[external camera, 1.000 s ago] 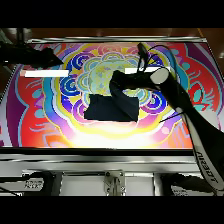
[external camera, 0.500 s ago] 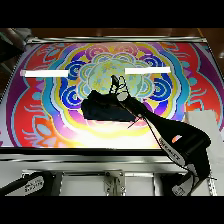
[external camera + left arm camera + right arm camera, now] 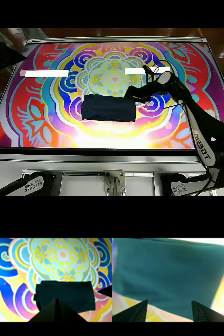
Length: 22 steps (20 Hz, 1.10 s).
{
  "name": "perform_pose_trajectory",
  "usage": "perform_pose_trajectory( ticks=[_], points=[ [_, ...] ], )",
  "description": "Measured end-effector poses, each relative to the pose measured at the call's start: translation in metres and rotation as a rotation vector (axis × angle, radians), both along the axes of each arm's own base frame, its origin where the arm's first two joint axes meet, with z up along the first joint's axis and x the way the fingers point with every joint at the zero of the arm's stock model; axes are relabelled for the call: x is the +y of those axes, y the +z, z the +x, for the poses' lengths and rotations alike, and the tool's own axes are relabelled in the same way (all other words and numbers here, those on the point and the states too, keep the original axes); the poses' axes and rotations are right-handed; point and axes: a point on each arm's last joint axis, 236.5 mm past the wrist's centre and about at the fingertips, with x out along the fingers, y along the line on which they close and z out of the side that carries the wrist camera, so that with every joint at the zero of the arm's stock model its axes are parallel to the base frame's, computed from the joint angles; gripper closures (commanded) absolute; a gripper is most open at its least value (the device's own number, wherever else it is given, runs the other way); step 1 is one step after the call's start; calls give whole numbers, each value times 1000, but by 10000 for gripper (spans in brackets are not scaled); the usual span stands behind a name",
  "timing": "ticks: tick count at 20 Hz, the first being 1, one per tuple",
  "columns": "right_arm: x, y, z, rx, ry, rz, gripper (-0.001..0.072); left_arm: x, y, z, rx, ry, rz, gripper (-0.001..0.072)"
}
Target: Fold the shirts.
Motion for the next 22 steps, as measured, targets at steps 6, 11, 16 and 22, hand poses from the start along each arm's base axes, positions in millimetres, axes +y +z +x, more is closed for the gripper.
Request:
perform_pose_trajectory(
  ticks=[6, 11, 16, 22],
  points=[
    [-38, -58, -21, 203, -47, 44, 41, 0, -3, 1, 6, 0, -1, 669],
    [4, -87, -18, 243, -38, 191, 270, 0, -3, 1, 7, 0, -2, 669],
    [19, -85, -11, 214, -24, 265, 642, -1, -3, 0, 14, 7, -13, 669],
    [-58, 36, 38, -70, -96, 313, 642, -7, -2, 1, 14, 1, -22, 669]
  ],
)
